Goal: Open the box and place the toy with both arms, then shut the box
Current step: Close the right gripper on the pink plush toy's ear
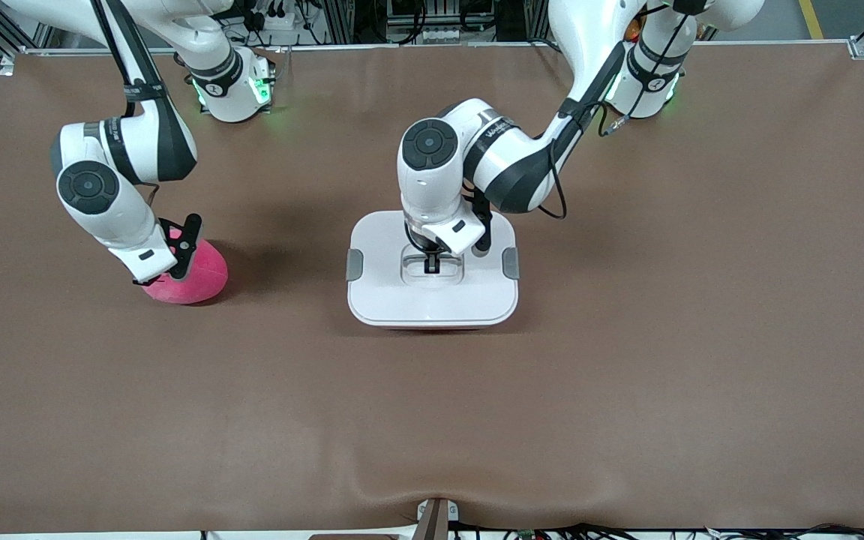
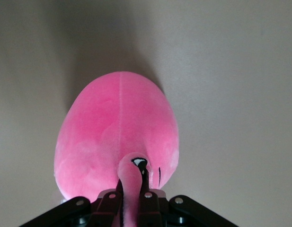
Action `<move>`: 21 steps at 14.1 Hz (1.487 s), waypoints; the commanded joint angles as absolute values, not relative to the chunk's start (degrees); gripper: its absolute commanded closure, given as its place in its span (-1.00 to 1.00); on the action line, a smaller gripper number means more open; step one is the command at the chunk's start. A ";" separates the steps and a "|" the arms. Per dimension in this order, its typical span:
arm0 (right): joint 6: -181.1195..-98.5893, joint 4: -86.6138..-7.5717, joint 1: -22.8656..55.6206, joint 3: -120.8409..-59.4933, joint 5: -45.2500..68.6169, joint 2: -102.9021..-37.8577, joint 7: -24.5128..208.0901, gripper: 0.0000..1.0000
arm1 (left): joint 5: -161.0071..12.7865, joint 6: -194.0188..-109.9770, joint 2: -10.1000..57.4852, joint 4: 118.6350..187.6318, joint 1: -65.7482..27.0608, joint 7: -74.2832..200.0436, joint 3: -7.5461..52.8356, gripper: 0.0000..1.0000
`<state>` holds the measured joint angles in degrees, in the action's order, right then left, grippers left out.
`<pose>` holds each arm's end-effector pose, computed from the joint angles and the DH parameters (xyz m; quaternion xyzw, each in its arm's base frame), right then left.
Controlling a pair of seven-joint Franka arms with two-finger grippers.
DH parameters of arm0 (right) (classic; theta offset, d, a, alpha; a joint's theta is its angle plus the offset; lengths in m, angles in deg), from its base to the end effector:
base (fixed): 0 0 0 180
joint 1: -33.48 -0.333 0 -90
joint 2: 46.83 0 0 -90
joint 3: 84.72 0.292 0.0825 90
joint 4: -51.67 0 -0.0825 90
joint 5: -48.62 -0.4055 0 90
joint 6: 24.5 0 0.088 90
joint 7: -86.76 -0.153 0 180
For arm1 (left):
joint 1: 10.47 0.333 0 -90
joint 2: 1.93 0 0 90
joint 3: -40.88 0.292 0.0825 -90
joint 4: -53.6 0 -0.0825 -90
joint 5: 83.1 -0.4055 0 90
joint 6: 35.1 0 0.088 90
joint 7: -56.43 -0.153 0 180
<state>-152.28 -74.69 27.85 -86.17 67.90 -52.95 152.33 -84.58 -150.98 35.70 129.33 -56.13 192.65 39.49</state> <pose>0.5458 0.0175 0.2447 0.7463 0.6517 -0.1009 0.0905 0.5105 -0.5402 0.2800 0.7139 0.6999 0.0038 0.0222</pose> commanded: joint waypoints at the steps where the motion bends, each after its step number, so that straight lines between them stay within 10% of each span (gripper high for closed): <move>1: -150.46 -73.94 28.47 -86.39 68.13 -50.78 153.55 1.00 | -86.09 -151.03 35.51 128.48 -56.70 193.80 39.74 1.00; 21: -144.91 -69.01 28.64 -86.48 64.96 -51.40 153.64 1.00 | -86.09 -149.80 33.84 128.48 -56.61 193.80 39.74 1.00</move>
<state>-145.80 -69.52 28.18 -86.77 65.76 -51.65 152.44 -84.59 -150.92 35.03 128.56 -56.13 192.65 39.51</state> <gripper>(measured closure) 0.890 0.930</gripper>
